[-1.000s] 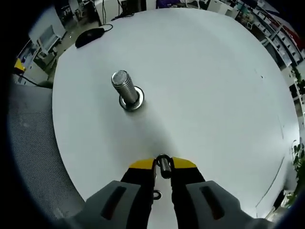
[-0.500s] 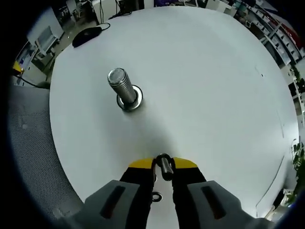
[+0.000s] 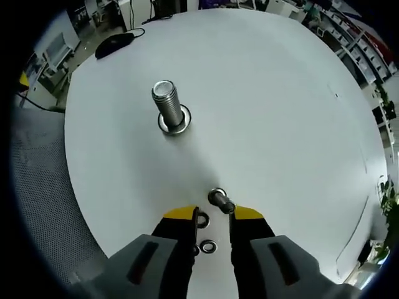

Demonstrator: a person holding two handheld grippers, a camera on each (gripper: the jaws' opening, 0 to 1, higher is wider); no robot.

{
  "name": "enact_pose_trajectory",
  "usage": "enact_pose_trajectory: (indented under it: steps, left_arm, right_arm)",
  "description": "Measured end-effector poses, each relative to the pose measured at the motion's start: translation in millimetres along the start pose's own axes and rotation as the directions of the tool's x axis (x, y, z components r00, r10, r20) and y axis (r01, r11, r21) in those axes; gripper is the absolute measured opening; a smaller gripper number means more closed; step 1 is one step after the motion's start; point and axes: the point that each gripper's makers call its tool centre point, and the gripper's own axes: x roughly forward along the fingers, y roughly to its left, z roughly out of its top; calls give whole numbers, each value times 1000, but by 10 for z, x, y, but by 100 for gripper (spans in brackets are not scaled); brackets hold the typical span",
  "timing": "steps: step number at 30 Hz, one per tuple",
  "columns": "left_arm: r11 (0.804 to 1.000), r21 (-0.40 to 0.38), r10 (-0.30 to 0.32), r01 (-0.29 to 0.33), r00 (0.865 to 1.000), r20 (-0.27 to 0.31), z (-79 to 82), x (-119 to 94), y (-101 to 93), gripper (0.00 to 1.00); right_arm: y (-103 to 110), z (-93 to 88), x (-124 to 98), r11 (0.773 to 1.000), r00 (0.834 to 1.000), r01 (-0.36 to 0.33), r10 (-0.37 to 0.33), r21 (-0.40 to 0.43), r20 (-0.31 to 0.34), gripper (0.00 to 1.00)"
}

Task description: Place the washer onto the threaded stud by aligning its center hole with the stud, sliding it down to the base, and recovering from edge contact or off-axis alignment until the washer reaches the visible bottom stop.

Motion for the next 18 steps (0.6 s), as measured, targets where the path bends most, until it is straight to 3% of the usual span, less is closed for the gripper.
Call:
enact_pose_trajectory:
  steps: [12, 18]
  left_arm:
    - [1000, 9, -4, 4, 1000, 5, 12, -3, -14, 48]
    - [1000, 14, -3, 3, 1000, 7, 14, -4, -15, 48]
  right_arm:
    - [165, -539, -98, 997, 998, -19, 23, 75, -59, 24]
    - [185, -631, -122, 991, 998, -20, 27, 134, -53, 24]
